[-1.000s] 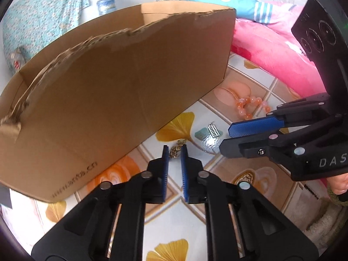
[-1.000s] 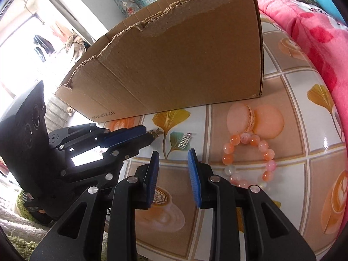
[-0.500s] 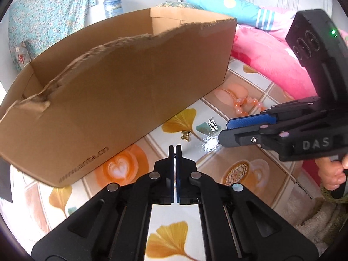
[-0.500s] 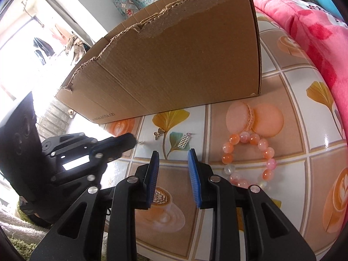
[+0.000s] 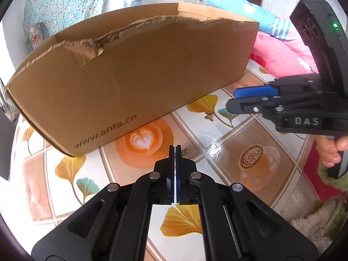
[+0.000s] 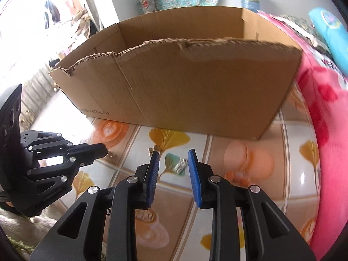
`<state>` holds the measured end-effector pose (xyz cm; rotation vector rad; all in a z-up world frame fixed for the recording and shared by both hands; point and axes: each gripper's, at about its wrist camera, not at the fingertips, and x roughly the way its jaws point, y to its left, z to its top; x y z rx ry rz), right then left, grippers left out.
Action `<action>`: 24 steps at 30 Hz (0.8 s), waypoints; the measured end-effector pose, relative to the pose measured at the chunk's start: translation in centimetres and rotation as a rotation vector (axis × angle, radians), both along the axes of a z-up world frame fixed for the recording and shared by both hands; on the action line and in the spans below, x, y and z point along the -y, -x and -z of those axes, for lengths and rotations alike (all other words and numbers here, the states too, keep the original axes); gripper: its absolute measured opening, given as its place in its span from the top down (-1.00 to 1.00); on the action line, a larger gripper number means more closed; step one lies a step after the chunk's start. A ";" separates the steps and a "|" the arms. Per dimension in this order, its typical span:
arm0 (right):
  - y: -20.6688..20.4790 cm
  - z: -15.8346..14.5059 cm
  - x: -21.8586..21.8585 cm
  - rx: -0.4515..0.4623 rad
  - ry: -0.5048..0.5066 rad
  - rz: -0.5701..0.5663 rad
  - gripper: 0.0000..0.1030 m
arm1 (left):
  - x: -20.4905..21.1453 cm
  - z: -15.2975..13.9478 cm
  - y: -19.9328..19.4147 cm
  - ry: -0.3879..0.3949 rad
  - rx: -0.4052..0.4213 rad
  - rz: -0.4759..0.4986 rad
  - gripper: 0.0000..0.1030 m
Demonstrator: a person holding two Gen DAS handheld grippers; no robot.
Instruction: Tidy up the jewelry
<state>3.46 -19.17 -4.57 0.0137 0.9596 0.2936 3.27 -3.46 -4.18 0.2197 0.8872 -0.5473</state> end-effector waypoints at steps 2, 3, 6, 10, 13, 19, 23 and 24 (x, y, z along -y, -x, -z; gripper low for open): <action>-0.5 0.1 -0.2 -0.002 0.023 -0.002 0.47 | 0.0 0.1 0.0 0.005 -0.003 -0.002 1.00; -0.7 0.2 -0.4 -0.006 0.025 -0.004 0.47 | 0.0 0.1 0.0 0.007 -0.003 -0.002 1.00; -0.9 0.8 -0.8 -0.028 0.028 0.001 0.47 | 0.1 0.2 0.0 0.017 -0.002 -0.001 1.00; -0.5 0.7 -0.8 -0.057 -0.007 -0.006 0.47 | 0.0 0.2 0.0 0.027 -0.001 -0.001 1.00; -0.1 0.6 -0.8 -0.073 -0.027 -0.008 0.47 | -0.3 0.2 0.0 0.035 -0.001 -0.003 1.00; 0.4 0.7 -1.7 -0.061 0.021 -0.036 0.47 | -0.7 0.2 -0.1 0.042 0.000 -0.003 1.00; 0.8 0.6 -2.7 -0.040 0.089 -0.067 0.47 | -0.8 0.2 0.0 0.043 0.000 -0.005 1.00; 0.8 0.6 -2.9 -0.033 0.111 -0.075 0.48 | -0.8 0.2 0.0 0.044 0.000 -0.006 1.00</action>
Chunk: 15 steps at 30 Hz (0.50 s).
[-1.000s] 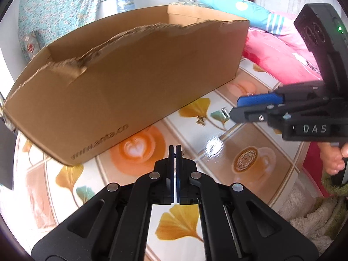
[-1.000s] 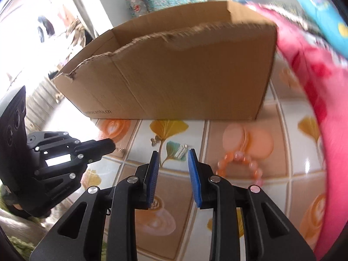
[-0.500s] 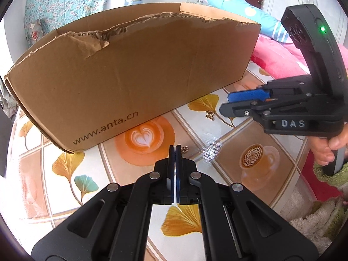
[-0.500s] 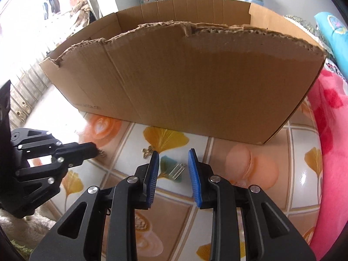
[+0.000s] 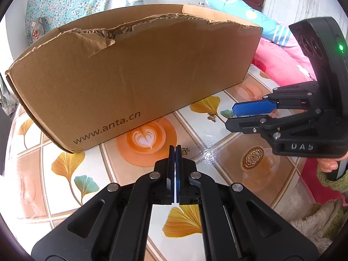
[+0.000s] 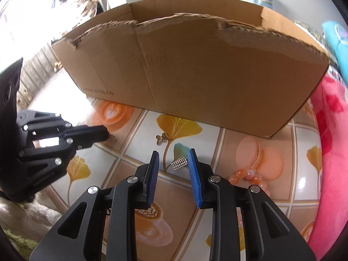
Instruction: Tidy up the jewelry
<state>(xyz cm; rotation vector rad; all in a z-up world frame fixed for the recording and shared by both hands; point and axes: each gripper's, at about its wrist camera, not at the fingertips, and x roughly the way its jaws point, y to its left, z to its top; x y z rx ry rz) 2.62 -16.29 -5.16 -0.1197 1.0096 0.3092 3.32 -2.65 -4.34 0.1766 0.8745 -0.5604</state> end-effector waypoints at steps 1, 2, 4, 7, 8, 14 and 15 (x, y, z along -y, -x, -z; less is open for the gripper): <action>0.2 0.0 -0.2 0.006 0.017 -0.009 0.50 | 0.0 0.0 0.0 0.000 0.000 0.000 1.00; 0.3 0.0 -0.4 0.006 0.018 -0.019 0.58 | -0.1 0.0 0.0 0.001 0.001 -0.001 1.00; 0.4 -0.1 -0.5 0.002 0.013 -0.026 0.63 | -0.2 -0.1 0.0 0.002 0.001 -0.002 1.00; 0.4 -0.2 -0.6 -0.001 0.006 -0.029 0.71 | -0.2 -0.1 0.0 0.004 0.001 -0.004 1.00; 0.4 -0.3 -0.7 -0.002 0.004 -0.027 0.71 | -0.3 -0.1 0.0 0.005 0.001 -0.004 1.00; 0.1 -0.4 0.3 -0.018 -0.041 0.003 0.71 | -0.4 -0.1 -0.1 0.008 0.002 -0.005 1.00; 0.1 -0.4 0.6 -0.021 -0.053 0.009 0.71 | -0.4 -0.1 -0.1 0.009 0.001 -0.005 1.00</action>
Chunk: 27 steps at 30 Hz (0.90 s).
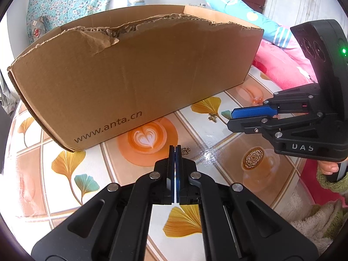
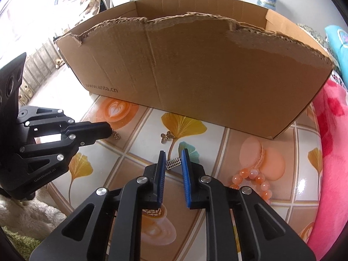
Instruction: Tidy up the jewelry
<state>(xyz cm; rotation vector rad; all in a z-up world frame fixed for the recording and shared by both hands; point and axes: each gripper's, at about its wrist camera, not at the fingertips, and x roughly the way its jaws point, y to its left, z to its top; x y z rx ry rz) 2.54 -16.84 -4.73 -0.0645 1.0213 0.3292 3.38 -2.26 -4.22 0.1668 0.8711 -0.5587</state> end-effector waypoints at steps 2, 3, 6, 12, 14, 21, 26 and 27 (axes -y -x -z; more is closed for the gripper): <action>0.0 -0.2 0.2 -0.001 -0.013 0.008 0.71 | -0.1 0.0 0.0 0.005 -0.001 -0.003 1.00; 0.0 -0.4 0.4 0.002 -0.019 0.011 0.71 | -0.2 -0.1 0.0 0.010 0.001 -0.004 1.00; 0.2 -0.8 0.9 0.010 -0.034 0.020 0.71 | -0.5 -0.6 0.2 0.020 0.017 -0.007 1.00; 0.6 -2.6 1.4 0.042 -0.079 0.036 0.71 | -1.4 -2.3 0.9 0.078 0.045 -0.007 1.00; 0.7 -3.0 1.4 0.052 -0.093 0.039 0.71 | -1.5 -2.7 1.0 0.091 0.053 -0.005 1.00; 1.3 -2.9 1.5 0.054 -0.114 0.050 0.71 | -1.1 -1.9 0.3 0.095 -0.021 -0.014 0.54; 1.6 -2.7 1.5 0.050 -0.131 0.075 0.71 | 0.2 -0.6 -0.3 0.064 -0.052 -0.004 0.37; 1.7 -2.7 1.6 0.050 -0.136 0.080 0.71 | 0.3 -0.4 -0.4 0.057 -0.054 -0.004 0.37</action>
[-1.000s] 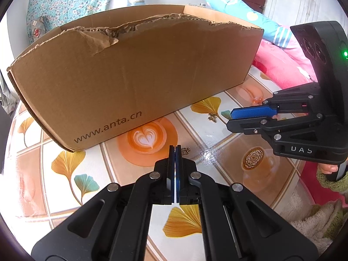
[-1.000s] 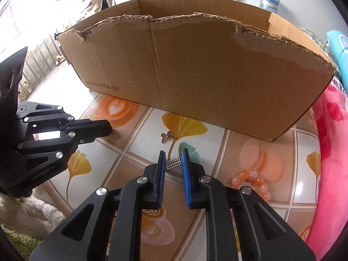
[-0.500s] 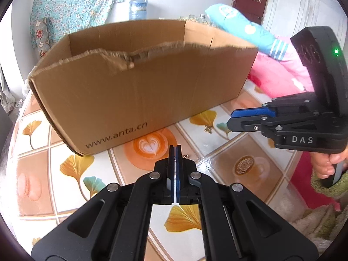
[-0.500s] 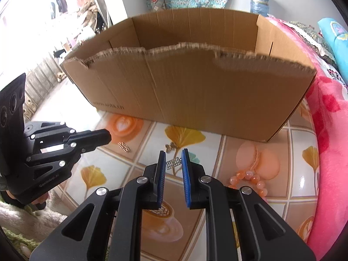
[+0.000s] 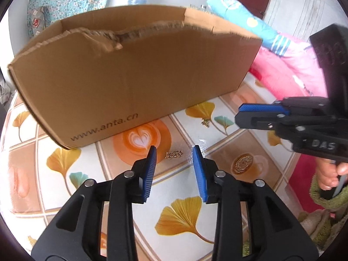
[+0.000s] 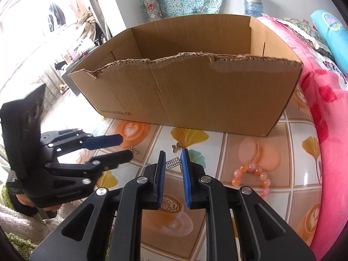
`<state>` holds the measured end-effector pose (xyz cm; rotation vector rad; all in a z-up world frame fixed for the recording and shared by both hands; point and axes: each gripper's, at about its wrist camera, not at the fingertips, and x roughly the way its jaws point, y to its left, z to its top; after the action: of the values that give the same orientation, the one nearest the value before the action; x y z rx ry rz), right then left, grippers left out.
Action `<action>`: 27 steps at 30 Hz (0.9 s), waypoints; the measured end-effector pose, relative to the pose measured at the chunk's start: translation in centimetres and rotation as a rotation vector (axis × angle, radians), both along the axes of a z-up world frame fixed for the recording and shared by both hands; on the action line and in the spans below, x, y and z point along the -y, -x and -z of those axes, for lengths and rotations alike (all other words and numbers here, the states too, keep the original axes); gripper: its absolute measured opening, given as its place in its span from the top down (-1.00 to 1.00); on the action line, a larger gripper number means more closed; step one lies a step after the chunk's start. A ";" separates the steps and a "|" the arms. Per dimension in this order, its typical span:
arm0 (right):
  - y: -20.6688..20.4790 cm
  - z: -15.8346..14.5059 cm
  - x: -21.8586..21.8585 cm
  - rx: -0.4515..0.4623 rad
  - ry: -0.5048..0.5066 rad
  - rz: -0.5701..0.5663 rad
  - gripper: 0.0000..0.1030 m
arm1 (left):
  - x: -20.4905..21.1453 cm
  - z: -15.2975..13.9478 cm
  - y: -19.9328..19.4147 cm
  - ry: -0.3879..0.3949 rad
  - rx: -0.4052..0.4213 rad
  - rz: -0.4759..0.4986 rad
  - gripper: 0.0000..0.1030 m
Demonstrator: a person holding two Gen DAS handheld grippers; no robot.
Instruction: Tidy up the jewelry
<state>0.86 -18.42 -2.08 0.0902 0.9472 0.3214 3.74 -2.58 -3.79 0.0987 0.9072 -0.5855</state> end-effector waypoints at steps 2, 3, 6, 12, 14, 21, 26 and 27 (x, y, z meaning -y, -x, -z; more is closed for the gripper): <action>0.0 0.1 0.1 0.000 -0.004 0.008 0.71 | 0.5 0.2 0.0 -0.015 0.015 0.002 0.38; 0.0 0.2 0.1 -0.001 -0.006 0.012 0.71 | 0.8 0.2 -0.1 -0.027 0.024 0.006 0.38; 0.0 0.3 0.4 -0.003 -0.009 0.022 0.71 | 1.6 0.4 0.0 -0.080 0.062 0.006 0.59; -0.2 0.5 0.9 -0.003 -0.027 0.039 0.71 | 1.5 0.5 0.0 -0.111 0.080 0.004 0.95; -0.2 0.5 1.0 -0.003 -0.032 0.045 0.71 | 1.1 0.4 0.0 -0.097 0.072 -0.002 0.96; 0.1 0.1 1.5 0.017 -0.058 0.057 0.71 | -0.9 -1.4 0.4 -0.008 0.069 -0.024 1.00; 0.2 -0.8 2.0 0.037 -0.090 0.065 0.71 | -2.2 -3.8 0.9 0.061 0.087 -0.037 1.00; 0.3 -1.1 2.1 0.044 -0.096 0.065 0.71 | -2.2 -4.4 1.0 0.074 0.093 -0.036 1.00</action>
<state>0.54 -20.51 -0.99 0.2009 0.8837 0.3072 2.78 -0.34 0.59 0.0430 0.7949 -0.5758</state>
